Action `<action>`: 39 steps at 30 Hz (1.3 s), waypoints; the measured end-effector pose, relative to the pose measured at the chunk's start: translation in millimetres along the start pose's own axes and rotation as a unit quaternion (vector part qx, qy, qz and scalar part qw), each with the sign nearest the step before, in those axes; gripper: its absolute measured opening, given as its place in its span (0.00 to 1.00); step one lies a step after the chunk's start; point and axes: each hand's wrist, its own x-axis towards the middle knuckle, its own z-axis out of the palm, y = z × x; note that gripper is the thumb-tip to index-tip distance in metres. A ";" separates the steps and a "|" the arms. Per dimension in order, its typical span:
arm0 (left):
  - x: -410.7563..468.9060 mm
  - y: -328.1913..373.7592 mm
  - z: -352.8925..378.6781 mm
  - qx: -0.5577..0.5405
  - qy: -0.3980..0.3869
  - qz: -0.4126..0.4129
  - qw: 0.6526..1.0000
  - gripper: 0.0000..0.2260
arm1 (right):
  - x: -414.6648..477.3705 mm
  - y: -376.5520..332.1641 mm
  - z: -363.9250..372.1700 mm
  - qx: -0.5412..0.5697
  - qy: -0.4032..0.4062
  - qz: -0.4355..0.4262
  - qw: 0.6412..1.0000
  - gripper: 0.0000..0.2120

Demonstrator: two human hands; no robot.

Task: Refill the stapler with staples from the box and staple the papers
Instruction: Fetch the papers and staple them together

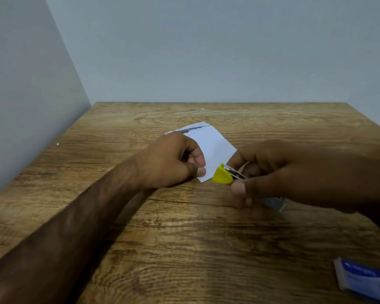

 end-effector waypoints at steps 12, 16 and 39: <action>1.7 -2.8 6.4 -0.230 0.080 -0.050 0.969 0.06 | 17.2 19.5 -2.9 0.189 -0.041 0.072 0.978 0.25; -1.5 3.8 7.4 -0.314 0.086 -0.058 0.944 0.05 | 19.8 19.4 0.6 0.215 -0.033 0.073 0.973 0.24; -12.9 24.2 12.1 -0.367 0.118 -0.002 0.923 0.06 | 29.1 17.6 13.6 0.327 0.017 0.010 0.945 0.21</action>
